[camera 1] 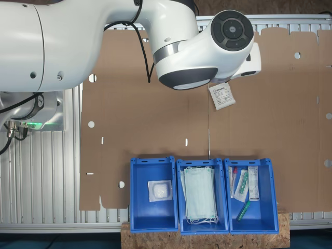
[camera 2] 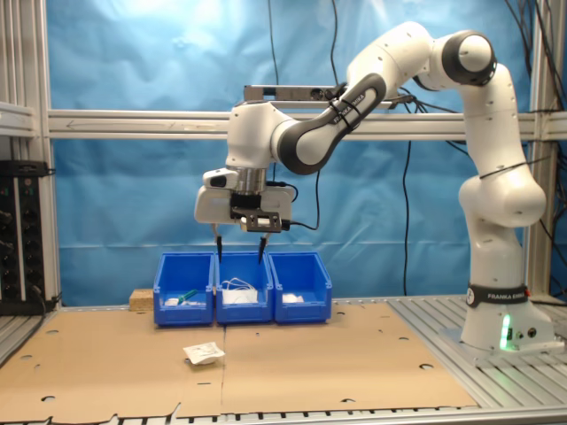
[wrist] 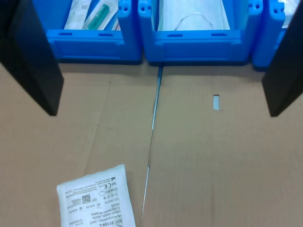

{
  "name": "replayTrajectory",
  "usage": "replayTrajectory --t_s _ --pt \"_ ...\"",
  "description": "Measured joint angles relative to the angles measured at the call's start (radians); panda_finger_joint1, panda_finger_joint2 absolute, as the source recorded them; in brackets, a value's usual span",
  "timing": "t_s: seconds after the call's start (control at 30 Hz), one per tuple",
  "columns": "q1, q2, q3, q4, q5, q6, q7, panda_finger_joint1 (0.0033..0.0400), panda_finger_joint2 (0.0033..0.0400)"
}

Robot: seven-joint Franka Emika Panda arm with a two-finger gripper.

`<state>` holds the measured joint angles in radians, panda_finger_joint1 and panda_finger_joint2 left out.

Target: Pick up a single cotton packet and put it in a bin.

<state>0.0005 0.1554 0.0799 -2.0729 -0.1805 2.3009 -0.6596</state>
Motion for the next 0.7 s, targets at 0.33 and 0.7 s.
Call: replayTrajectory --t_s 0.33,0.7 --pt "0.000 0.058 0.001 0.075 0.000 -0.057 -0.001 0.0400 0.0400" --pt "0.000 0.120 0.001 0.146 0.000 -0.095 -0.029 0.0400 0.0400"
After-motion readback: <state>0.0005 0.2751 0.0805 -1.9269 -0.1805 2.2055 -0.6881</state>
